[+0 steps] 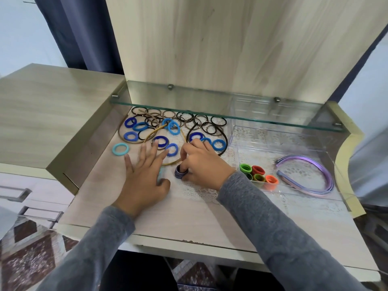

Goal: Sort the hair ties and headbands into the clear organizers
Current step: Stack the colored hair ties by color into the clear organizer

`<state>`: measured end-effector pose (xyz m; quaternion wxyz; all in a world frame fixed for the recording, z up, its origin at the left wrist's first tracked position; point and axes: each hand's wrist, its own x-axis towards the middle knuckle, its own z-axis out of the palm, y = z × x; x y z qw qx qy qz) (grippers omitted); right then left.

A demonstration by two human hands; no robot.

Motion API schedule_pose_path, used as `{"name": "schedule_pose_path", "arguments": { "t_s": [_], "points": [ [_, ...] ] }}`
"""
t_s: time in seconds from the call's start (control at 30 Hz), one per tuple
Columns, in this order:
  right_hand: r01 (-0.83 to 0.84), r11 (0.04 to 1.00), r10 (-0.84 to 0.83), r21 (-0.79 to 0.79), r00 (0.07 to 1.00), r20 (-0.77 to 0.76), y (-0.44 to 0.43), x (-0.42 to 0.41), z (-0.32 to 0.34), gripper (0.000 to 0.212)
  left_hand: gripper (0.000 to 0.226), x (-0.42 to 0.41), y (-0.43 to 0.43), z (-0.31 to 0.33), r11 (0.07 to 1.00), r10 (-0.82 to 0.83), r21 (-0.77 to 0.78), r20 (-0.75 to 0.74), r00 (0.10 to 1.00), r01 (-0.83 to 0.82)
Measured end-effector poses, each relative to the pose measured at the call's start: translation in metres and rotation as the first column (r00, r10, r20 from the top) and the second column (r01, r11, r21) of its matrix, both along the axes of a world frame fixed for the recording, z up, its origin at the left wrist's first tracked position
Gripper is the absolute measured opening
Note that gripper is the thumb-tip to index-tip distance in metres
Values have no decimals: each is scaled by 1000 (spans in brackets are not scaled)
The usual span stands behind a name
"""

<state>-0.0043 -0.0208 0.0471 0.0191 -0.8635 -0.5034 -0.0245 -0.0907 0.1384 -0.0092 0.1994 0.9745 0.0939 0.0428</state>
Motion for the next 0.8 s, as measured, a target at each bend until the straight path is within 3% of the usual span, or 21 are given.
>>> {"name": "schedule_pose_path", "arguments": {
  "t_s": [0.23,0.43,0.57,0.8],
  "points": [
    [21,998,-21,55,1000,10,-5,0,6,20,86,-2,-13,2,987,-158,34,138,978,154],
    [59,992,-64,115,997,39,-20,8,20,14,76,6,-31,13,963,-137,-206,174,975,172],
    [92,994,-94,61,995,34,-37,17,36,19,69,19,-48,29,929,-134,-323,163,978,181],
    [182,983,-182,-20,983,1,-81,31,61,22,69,49,-84,53,874,-272,-387,112,956,294]
  ]
}}
